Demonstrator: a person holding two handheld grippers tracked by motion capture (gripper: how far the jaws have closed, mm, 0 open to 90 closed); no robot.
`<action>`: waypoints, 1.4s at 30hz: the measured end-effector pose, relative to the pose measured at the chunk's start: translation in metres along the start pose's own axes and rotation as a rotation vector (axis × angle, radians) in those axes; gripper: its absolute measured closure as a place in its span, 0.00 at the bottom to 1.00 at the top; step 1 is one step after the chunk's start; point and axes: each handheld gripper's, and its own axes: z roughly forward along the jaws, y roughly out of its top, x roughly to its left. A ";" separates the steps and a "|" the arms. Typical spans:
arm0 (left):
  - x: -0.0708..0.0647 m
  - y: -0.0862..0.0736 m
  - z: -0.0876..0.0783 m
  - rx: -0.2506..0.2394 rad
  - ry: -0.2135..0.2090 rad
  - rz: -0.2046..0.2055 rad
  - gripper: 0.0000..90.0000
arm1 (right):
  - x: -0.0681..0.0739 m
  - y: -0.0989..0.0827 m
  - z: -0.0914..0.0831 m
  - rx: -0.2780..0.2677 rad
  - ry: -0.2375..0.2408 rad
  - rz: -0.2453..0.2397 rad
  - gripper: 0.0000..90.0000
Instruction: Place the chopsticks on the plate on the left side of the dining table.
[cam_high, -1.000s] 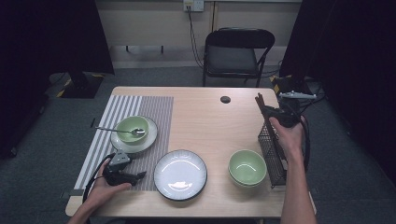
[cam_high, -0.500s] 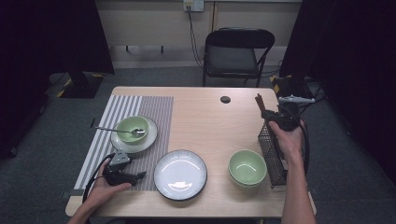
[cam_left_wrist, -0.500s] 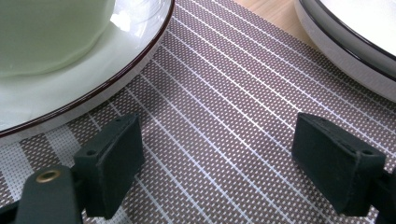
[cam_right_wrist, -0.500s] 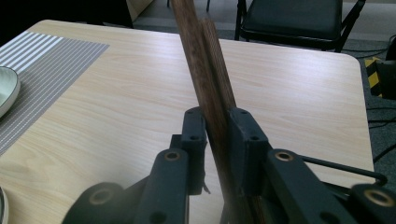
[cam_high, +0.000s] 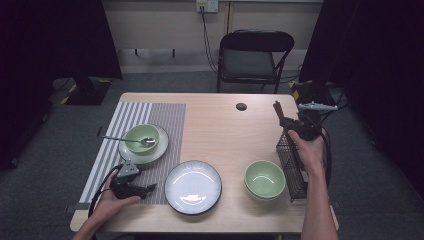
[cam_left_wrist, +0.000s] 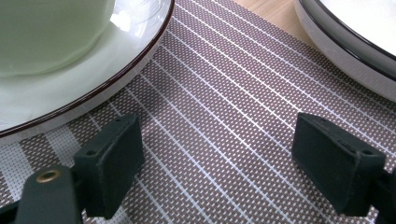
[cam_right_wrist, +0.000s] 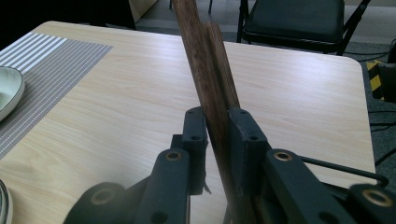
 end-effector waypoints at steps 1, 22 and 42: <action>0.000 0.000 0.000 0.000 -0.001 0.000 0.18 | 0.000 0.000 0.000 0.000 0.000 0.000 0.87; 0.000 0.000 0.000 -0.001 -0.002 0.002 0.18 | 0.001 0.009 -0.008 -0.060 0.004 0.019 0.87; 0.000 0.000 0.000 -0.001 -0.002 0.002 0.18 | -0.001 0.015 -0.022 -0.141 0.021 0.003 0.93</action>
